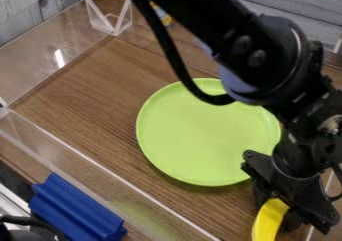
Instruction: Put the banana in the green plate
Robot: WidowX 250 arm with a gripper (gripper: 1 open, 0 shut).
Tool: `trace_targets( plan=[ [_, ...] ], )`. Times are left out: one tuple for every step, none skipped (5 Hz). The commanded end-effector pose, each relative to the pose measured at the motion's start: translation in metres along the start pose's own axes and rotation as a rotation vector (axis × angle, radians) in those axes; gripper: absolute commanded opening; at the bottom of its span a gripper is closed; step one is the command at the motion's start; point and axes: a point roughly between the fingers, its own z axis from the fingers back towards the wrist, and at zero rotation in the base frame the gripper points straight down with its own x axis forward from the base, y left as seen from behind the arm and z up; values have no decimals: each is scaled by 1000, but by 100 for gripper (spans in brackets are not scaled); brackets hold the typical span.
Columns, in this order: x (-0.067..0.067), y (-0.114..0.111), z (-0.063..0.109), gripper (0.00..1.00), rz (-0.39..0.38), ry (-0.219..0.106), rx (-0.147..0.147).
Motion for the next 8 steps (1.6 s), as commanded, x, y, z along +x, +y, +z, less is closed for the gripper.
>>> trace_targets(
  plan=[
    [-1, -4, 3, 0, -19, -7, -7],
    [-1, -2, 10, 0, -10, 18, -2],
    [0, -1, 17, 0, -1, 44, 5],
    [0, 1, 24, 0, 9, 67, 10],
    [1, 3, 33, 0, 15, 87, 19],
    [4, 7, 47, 0, 23, 99, 32],
    [8, 12, 62, 0, 16, 107, 48],
    [13, 20, 89, 0, -3, 101, 70]
  ],
)
